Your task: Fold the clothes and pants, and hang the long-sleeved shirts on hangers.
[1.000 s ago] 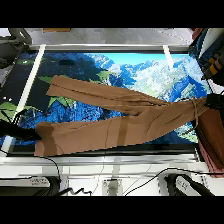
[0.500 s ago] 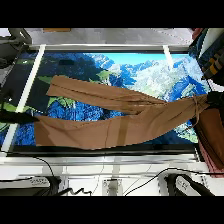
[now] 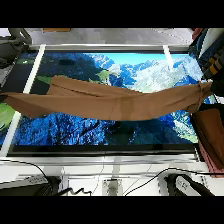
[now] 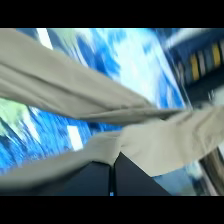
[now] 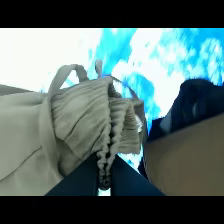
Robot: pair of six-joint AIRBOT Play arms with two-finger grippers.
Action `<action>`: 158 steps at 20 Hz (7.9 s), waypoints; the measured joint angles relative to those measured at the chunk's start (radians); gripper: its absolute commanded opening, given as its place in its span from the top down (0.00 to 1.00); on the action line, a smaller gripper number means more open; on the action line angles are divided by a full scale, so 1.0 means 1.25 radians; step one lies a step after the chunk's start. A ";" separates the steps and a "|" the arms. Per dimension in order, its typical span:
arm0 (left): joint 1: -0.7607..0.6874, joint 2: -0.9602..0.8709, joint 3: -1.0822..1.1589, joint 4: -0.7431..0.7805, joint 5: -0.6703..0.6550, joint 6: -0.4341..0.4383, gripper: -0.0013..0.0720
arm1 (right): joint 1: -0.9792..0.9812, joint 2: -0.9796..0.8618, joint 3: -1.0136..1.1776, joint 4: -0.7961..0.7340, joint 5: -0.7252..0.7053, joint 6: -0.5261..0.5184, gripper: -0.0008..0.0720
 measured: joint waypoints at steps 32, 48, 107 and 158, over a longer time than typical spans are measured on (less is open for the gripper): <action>-0.491 -0.114 0.002 0.370 0.950 -0.234 0.09 | -0.005 -0.262 -0.215 0.218 -0.403 0.194 0.06; -0.289 -0.059 -0.166 0.641 0.486 -0.591 0.23 | -0.005 -0.239 -0.182 0.056 -0.395 0.191 0.06; -0.291 0.173 0.008 0.882 0.416 -0.355 0.97 | 0.041 0.188 -0.195 0.125 0.352 0.011 0.94; -0.538 -0.233 0.018 0.510 0.856 -0.832 0.03 | 0.041 0.053 -0.578 0.302 -0.607 0.294 0.24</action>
